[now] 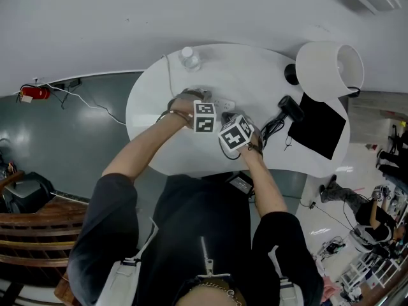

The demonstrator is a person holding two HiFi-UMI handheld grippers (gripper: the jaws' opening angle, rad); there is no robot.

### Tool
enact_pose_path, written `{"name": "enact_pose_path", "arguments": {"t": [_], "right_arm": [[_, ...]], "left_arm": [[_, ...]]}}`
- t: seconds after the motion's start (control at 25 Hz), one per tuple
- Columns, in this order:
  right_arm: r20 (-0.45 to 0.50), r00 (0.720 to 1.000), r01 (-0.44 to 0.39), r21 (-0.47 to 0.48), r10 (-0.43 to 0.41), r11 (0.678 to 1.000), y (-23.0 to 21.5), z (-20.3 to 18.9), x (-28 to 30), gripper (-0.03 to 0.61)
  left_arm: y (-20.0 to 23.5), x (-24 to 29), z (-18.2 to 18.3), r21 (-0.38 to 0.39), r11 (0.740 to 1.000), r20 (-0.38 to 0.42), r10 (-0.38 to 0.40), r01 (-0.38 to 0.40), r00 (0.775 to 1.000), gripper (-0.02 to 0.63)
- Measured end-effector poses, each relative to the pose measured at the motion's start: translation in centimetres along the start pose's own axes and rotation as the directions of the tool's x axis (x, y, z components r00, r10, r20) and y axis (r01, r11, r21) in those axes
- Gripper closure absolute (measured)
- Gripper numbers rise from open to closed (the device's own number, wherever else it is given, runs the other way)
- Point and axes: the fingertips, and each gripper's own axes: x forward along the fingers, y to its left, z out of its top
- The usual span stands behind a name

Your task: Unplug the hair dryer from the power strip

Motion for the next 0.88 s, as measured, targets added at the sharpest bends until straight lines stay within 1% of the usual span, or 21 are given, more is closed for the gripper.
{"name": "enact_pose_path", "arguments": {"t": [0.28, 0.88], "right_arm": [[-0.004, 1.0, 0.019, -0.012, -0.019, 1.0, 0.06, -0.11, -0.15, 0.526], [-0.001, 1.0, 0.016, 0.0, -0.016, 1.0, 0.08, -0.2, -0.15, 0.526]], "left_arm": [[0.02, -0.09, 0.07, -0.001, 1.0, 0.004, 0.001, -0.001, 1.0, 0.213], [0.05, 0.03, 0.04, 0.001, 1.0, 0.001, 0.003, -0.003, 1.0, 0.213]]}}
